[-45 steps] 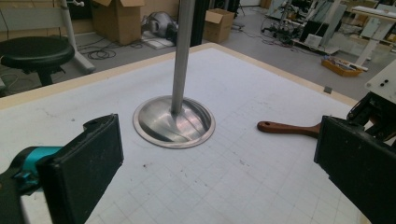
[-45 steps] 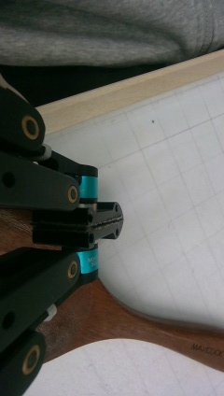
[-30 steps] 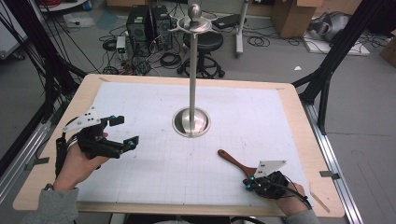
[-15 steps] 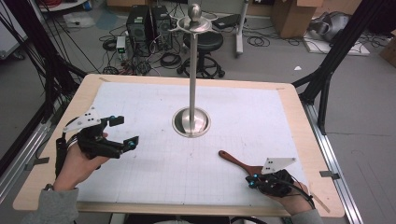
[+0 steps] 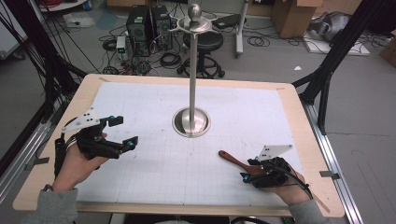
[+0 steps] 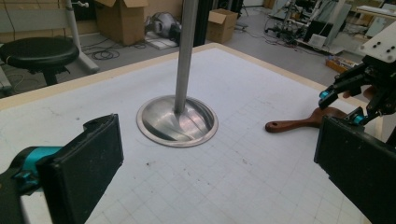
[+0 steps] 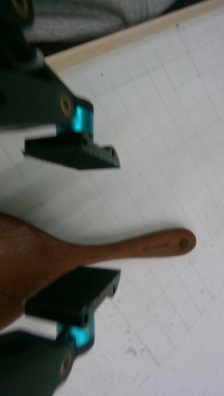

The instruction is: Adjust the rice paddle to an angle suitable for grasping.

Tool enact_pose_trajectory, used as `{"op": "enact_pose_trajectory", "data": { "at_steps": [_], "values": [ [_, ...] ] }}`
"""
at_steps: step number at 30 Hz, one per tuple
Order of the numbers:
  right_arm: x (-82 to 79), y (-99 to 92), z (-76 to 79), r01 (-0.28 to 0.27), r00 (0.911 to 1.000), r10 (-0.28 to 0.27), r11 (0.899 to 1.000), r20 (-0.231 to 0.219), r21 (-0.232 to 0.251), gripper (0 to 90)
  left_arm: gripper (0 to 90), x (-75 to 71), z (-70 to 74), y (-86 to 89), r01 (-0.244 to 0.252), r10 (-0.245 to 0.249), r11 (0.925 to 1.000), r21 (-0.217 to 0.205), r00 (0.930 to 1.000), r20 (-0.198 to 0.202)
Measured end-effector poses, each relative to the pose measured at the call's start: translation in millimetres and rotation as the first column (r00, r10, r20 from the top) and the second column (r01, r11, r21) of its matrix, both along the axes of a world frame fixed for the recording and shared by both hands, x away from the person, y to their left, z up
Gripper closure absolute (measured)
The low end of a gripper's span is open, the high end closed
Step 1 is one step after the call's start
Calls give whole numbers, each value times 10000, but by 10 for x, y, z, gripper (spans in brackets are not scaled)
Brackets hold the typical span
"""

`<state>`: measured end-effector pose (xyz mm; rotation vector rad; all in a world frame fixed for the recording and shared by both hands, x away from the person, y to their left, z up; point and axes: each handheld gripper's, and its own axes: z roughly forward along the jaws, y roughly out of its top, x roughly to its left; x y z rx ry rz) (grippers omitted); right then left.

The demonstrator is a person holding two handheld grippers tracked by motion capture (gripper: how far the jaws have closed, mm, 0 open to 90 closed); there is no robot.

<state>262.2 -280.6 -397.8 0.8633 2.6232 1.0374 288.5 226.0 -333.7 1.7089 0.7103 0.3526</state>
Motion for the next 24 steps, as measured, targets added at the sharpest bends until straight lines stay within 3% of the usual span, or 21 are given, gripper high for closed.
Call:
{"op": "enact_pose_trajectory", "data": {
  "at_steps": [2, 6, 10, 16, 24],
  "values": [
    [46, 1, 6, 95, 9999, -95, 10000, -136, 3, 260, 18, 1, -3, 9, -11, 11, 10000, 38, 10000, 13],
    [103, 5, 27, 28, 9982, -29, 10000, -597, -13, 213, 18, 2, -12, 13, -29, 29, 10000, 48, 10000, -30],
    [128, 9, 55, -35, 9981, 43, 9999, -613, 136, 136, 18, -1, -11, 9, -25, 25, 10000, 20, 10000, -38],
    [164, -29, 94, 280, 9986, -270, 9994, -461, 220, 105, 18, 4, -8, 5, 4, -4, 10000, 46, 10000, -25],
    [215, -56, 93, 194, 9983, -194, 9998, -555, 5, 106, 18, 15, -13, 2, 22, -22, 10000, 48, 10000, -42]
  ]
}}
